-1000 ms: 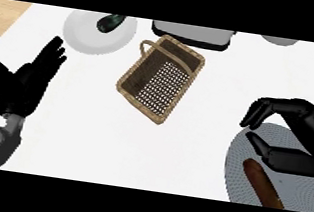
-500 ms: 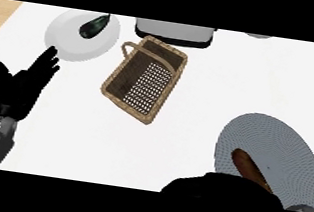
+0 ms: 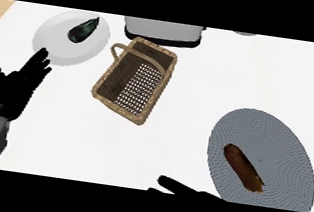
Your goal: Pick the sweet potato from the placemat and place it in the basket
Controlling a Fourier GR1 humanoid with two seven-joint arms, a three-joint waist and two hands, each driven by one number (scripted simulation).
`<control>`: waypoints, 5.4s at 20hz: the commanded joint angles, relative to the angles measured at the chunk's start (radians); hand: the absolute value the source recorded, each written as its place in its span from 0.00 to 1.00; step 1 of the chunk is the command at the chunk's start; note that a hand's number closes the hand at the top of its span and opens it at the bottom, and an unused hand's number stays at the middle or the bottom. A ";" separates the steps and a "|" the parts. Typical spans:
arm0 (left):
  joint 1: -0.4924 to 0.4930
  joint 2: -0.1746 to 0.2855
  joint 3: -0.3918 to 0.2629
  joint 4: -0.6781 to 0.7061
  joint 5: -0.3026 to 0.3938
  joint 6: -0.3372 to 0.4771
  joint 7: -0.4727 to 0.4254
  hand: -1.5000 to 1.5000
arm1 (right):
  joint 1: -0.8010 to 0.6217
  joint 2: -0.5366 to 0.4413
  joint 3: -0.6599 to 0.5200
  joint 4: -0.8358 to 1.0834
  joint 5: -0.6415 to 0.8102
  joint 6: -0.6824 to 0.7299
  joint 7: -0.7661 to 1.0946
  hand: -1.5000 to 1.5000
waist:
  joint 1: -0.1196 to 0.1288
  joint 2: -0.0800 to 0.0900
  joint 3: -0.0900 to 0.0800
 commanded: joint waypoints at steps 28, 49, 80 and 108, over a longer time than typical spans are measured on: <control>0.016 -0.046 0.080 -0.010 -0.058 -0.080 0.000 0.50 | -0.010 0.076 -0.607 -0.083 -0.433 0.763 0.318 0.00 | 0.021 0.023 0.007; -0.025 -0.065 0.136 0.008 -0.101 -0.128 0.041 0.50 | 0.212 0.063 -0.247 0.381 0.361 0.084 -0.327 0.00 | 0.026 0.021 0.006; -0.055 -0.223 0.223 0.009 -0.271 -0.154 0.081 0.50 | 0.280 0.097 -0.429 0.587 0.659 0.003 -0.670 0.00 | 0.011 0.019 0.005; 0.005 -0.201 0.311 -0.008 -0.263 -0.229 0.076 0.50 | 0.430 0.677 -0.443 0.592 0.774 -0.035 -0.255 1.00 | -0.040 0.001 0.009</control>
